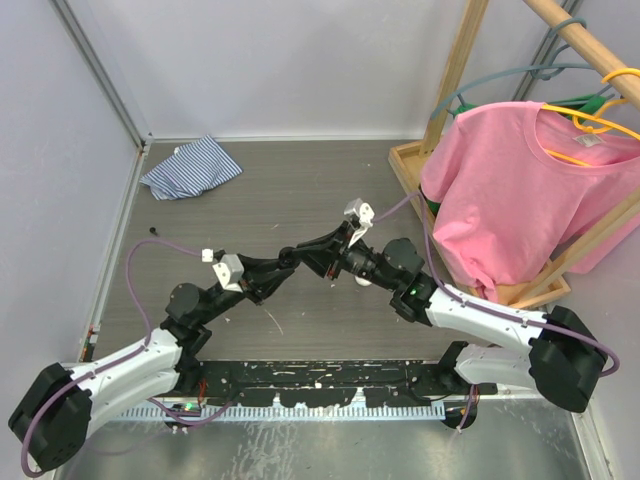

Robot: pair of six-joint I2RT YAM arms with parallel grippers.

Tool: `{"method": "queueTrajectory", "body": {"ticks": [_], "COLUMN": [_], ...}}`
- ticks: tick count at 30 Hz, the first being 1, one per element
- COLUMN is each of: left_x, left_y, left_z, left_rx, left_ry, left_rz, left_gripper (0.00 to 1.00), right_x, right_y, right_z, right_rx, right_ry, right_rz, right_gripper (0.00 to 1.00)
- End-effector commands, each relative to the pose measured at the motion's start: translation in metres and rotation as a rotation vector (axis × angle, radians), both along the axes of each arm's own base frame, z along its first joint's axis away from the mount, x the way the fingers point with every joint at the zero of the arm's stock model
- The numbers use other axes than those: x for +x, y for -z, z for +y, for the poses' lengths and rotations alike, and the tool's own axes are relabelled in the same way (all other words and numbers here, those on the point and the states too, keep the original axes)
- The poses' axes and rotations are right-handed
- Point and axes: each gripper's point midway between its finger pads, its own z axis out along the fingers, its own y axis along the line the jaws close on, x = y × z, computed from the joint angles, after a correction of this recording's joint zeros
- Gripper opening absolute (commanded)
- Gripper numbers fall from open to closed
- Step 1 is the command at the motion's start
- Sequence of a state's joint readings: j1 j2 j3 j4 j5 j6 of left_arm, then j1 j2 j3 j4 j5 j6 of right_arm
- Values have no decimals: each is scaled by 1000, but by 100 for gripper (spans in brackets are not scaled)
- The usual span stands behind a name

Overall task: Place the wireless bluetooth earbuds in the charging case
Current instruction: Place the earbud in the charging case.

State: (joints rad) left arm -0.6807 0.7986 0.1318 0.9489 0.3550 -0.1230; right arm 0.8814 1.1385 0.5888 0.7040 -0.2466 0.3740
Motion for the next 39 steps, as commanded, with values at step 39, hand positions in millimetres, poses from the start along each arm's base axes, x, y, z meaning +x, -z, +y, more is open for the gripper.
{"method": "queueTrajectory", "body": {"ticks": [39], "left_x": [-16], "left_y": [-41], "left_z": [7], "left_rx": [-143], "left_ry": [33], "left_rz": [-75], "left_gripper": [0], "right_x": [-20], "right_y": [-31], "right_z": [16], "right_rx": [111], "right_ry": [-68], "right_rz": [-122], "right_gripper": [19]}}
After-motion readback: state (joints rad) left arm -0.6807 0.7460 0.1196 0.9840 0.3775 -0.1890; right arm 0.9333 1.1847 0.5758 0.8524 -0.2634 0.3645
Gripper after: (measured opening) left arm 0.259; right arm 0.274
